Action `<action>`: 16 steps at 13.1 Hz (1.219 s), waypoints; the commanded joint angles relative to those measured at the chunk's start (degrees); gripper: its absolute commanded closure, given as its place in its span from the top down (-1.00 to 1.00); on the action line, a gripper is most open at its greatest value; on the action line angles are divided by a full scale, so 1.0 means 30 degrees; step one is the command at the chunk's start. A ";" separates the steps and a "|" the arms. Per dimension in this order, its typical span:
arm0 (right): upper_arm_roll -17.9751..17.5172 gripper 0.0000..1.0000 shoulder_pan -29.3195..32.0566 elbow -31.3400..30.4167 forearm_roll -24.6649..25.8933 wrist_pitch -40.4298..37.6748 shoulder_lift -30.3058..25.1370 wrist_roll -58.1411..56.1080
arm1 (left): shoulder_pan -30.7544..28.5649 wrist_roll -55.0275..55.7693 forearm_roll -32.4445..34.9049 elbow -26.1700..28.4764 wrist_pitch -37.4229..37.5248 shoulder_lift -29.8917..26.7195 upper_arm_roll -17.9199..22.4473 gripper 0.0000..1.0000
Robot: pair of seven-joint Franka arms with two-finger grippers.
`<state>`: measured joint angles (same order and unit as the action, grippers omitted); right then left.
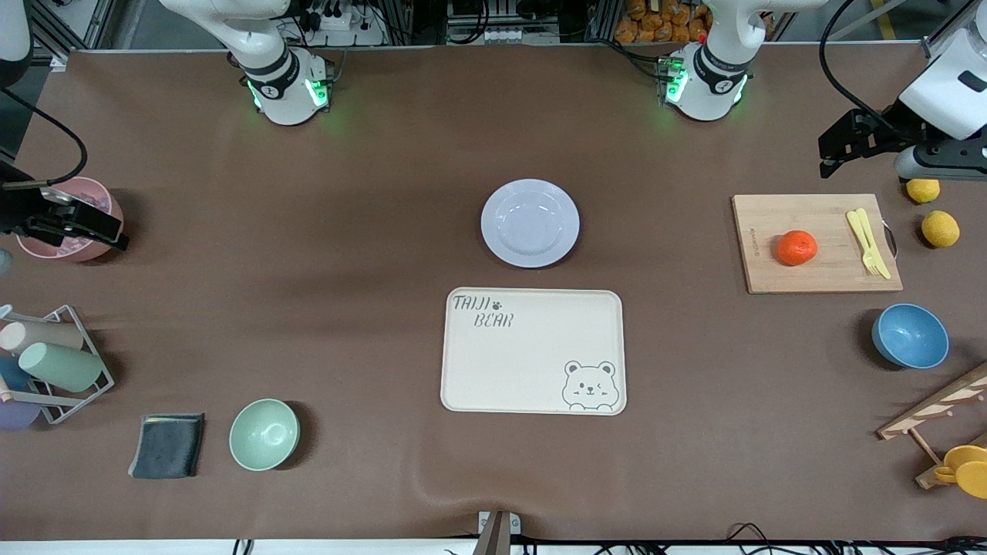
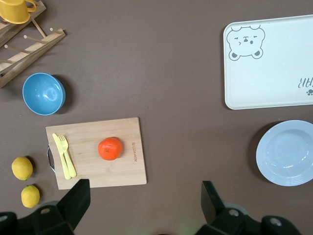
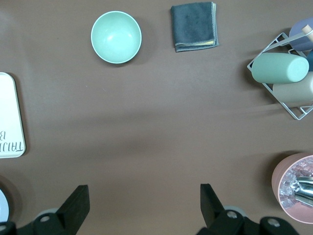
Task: Place orange and plate with both arms
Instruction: 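Reach the left gripper toward the orange on the cutting board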
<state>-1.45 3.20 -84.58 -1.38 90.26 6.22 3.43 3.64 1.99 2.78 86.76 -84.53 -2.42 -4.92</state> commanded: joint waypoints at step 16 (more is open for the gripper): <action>0.0074 1.00 0.0017 -0.1954 0.0343 0.1377 -0.1050 0.0088 | -0.0802 0.0098 0.0364 0.9216 -0.5979 0.1596 -0.0117 1.00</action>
<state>-1.25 3.21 -89.48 -1.15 94.02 2.90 3.53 1.78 2.11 2.82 106.52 -98.10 5.82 -4.98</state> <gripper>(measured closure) 0.000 0.000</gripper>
